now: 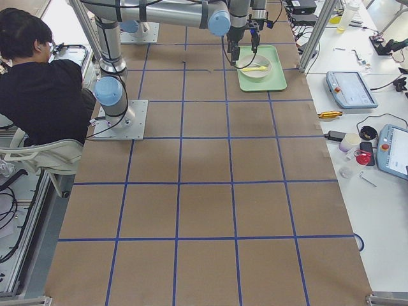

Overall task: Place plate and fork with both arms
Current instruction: 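Open the left gripper and lift away while the right gripper moves over the plate, then lower the right gripper and grasp the yellow fork on the plate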

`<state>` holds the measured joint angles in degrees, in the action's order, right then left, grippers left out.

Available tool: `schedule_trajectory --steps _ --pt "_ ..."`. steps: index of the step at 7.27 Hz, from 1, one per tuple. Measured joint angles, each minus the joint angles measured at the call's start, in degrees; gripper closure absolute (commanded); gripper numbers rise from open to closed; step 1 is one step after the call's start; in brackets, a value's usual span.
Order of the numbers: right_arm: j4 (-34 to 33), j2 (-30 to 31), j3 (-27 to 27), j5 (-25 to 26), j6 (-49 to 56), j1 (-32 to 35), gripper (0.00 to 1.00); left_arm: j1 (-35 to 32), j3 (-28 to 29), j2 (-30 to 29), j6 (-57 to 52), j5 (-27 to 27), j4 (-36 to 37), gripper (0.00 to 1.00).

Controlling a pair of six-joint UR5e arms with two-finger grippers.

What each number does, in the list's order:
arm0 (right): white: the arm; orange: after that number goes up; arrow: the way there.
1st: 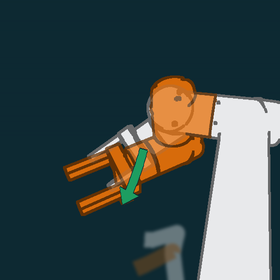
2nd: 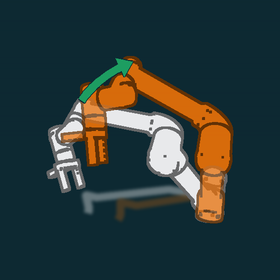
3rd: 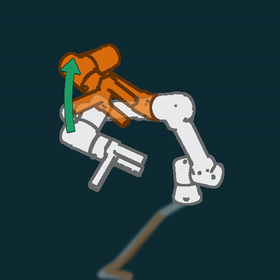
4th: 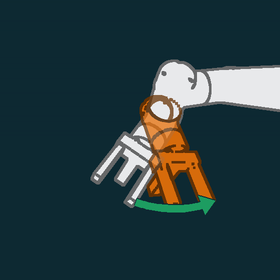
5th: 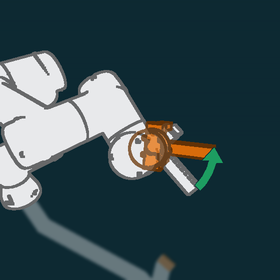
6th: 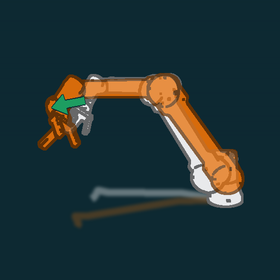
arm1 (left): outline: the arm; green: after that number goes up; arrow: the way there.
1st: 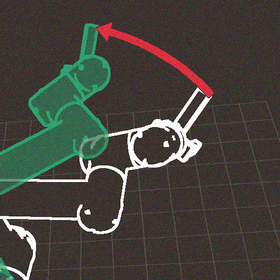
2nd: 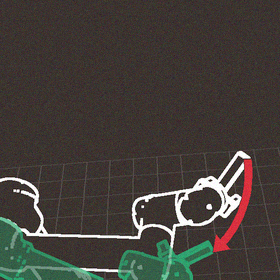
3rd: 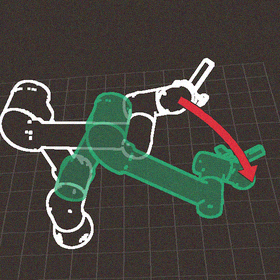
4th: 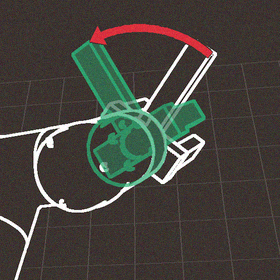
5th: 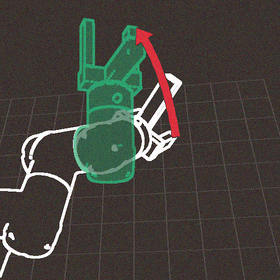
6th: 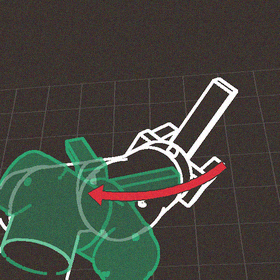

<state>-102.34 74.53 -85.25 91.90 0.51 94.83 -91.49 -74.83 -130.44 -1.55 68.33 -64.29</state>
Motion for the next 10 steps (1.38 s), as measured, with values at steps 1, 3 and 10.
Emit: schedule_trajectory --steps 1,3,10 --pt "-2.1 -3.5 3.0 -0.2 -1.3 0.6 0.30 0.6 -1.0 2.4 -2.6 7.7 -2.7 0.00" --pt "-6.2 -12.0 9.1 -0.5 -3.8 3.7 0.39 3.7 -5.1 6.6 -5.5 16.3 -5.1 0.00" --pt "-20.2 -26.0 11.5 -9.3 -4.9 7.2 0.36 5.9 -11.3 10.3 -9.6 17.9 -4.6 0.00"
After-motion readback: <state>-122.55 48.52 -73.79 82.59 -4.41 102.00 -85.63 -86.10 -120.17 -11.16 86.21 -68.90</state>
